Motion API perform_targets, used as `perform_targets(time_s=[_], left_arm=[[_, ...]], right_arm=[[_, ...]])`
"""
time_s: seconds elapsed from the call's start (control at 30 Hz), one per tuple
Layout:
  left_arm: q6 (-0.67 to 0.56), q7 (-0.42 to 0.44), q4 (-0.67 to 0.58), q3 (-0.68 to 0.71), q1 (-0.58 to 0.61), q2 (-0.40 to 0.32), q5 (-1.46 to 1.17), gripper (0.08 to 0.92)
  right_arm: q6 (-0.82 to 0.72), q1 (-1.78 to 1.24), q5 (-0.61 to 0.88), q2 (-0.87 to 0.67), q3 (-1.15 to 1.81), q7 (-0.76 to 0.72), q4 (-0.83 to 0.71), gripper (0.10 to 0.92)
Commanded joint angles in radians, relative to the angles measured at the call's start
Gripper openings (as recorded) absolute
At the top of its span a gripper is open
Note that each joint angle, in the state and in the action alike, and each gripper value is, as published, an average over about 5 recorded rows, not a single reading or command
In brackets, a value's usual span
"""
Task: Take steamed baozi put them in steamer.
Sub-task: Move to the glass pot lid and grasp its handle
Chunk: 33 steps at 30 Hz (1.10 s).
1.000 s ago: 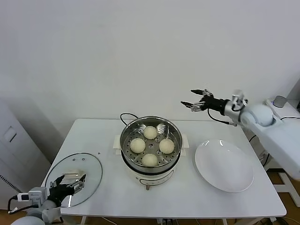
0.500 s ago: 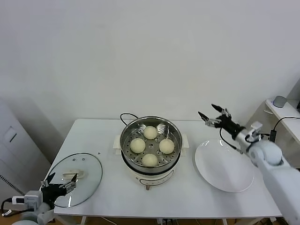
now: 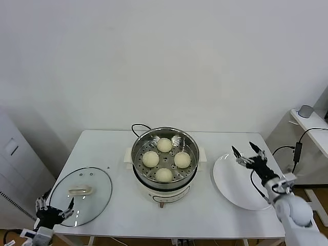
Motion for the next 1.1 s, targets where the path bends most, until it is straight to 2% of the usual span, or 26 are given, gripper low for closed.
perform_targets(time_s=[0.03,0.3,0.47,0.83,1.1], left_arm=[[-0.253,0.0,0.178,0.0,-0.011,-0.004,0.547,0.823],[-0.403,-0.072,0.27,0.0,-0.083,-0.035,0.814,0.823],[-0.471,-0.166,0.332,-0.002,-0.151,-0.065,1.008,0.823],[-0.492,-0.249,0.421,-0.021,-0.212,-0.091,1.138,0.823],[-0.494,-0.264,0.472,-0.018,-0.281,-0.098,1.155,0.823]], right_arm=[[0.034,-0.139,-0.134,0.16,0.176,0.006,0.016,0.823],[0.042,-0.126,-0.152,0.166,0.198,0.002,-0.01,0.823],[0.043,-0.119,-0.154,0.173,0.198,0.002,-0.023,0.823],[0.047,-0.091,-0.177,0.175,0.163,-0.002,-0.056,0.823],[0.051,-0.091,-0.189,0.178,0.16,-0.008,-0.067,0.823]])
